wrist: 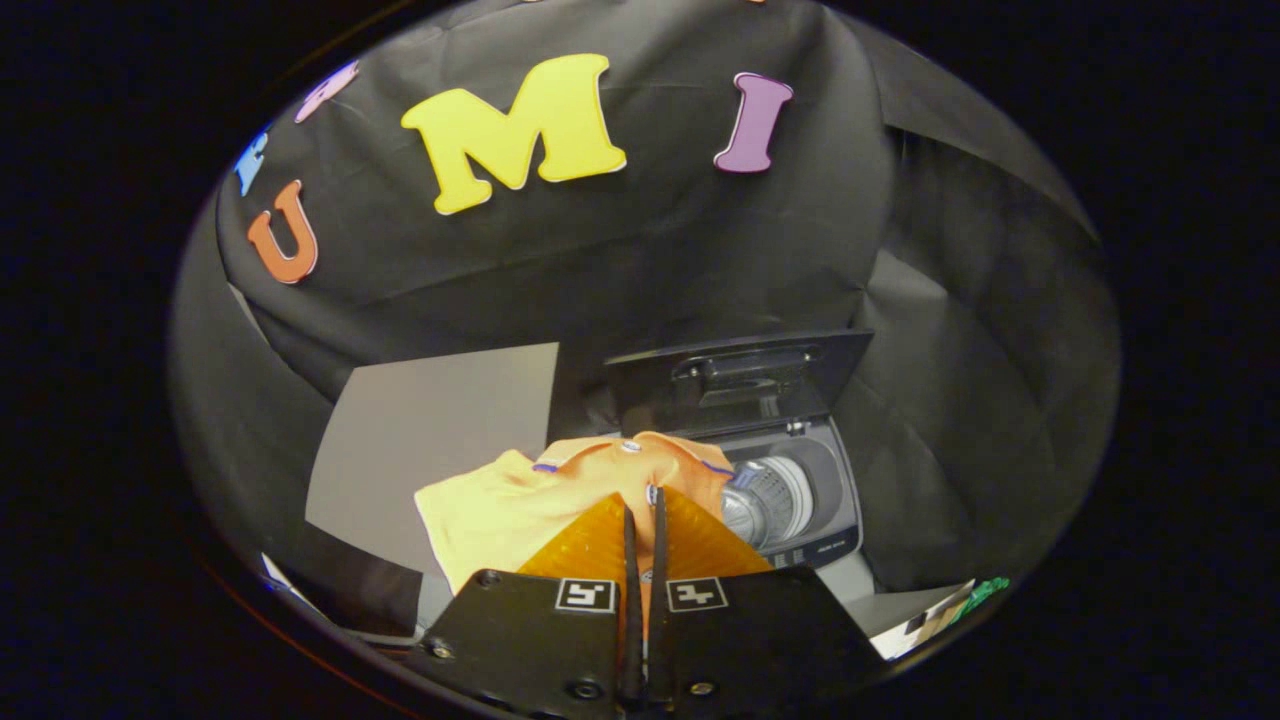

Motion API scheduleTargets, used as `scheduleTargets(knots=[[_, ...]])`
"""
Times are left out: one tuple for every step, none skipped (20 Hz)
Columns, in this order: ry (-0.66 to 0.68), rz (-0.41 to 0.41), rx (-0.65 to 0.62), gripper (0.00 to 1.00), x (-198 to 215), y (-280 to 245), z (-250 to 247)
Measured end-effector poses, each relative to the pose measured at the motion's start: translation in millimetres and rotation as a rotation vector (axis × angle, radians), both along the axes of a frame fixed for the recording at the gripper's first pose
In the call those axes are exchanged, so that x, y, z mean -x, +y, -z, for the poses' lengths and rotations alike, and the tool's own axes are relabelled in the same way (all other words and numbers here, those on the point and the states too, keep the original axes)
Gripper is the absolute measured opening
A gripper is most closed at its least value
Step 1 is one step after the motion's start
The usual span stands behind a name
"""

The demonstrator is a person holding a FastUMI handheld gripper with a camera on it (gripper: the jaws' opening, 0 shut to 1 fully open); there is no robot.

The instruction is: Put the clothes into the washing machine and then close the washing machine lid.

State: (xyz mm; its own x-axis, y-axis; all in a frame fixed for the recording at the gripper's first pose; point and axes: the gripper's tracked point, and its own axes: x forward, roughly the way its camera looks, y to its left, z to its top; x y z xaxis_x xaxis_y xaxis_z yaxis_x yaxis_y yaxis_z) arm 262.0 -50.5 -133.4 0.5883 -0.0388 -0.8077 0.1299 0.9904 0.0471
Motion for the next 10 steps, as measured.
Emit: scheduleTargets(knots=[[-0.007, -0.003, 0.013, 0.06, -4.4, -11.5, 0.2], [-0.017, -0.003, 0.027, 0.06, -9.2, -23.7, -0.5], [-0.027, -0.004, 0.046, 0.06, -14.4, -36.0, -0.1], [-0.039, -0.003, 0.069, 0.06, -17.2, -48.7, -1.4], [-0.046, -0.009, 0.087, 0.06, -22.0, -57.8, -0.3], [-0.054, -0.014, 0.098, 0.06, -23.0, -65.2, -0.7], [-0.056, -0.020, 0.104, 0.06, -24.3, -70.8, -1.3], [-0.058, -0.025, 0.104, 0.06, -24.9, -77.0, 0.5], [-0.057, -0.024, 0.100, 0.06, -27.5, -83.4, 4.5], [-0.053, -0.020, 0.088, 0.06, -28.1, -87.1, 8.8]])
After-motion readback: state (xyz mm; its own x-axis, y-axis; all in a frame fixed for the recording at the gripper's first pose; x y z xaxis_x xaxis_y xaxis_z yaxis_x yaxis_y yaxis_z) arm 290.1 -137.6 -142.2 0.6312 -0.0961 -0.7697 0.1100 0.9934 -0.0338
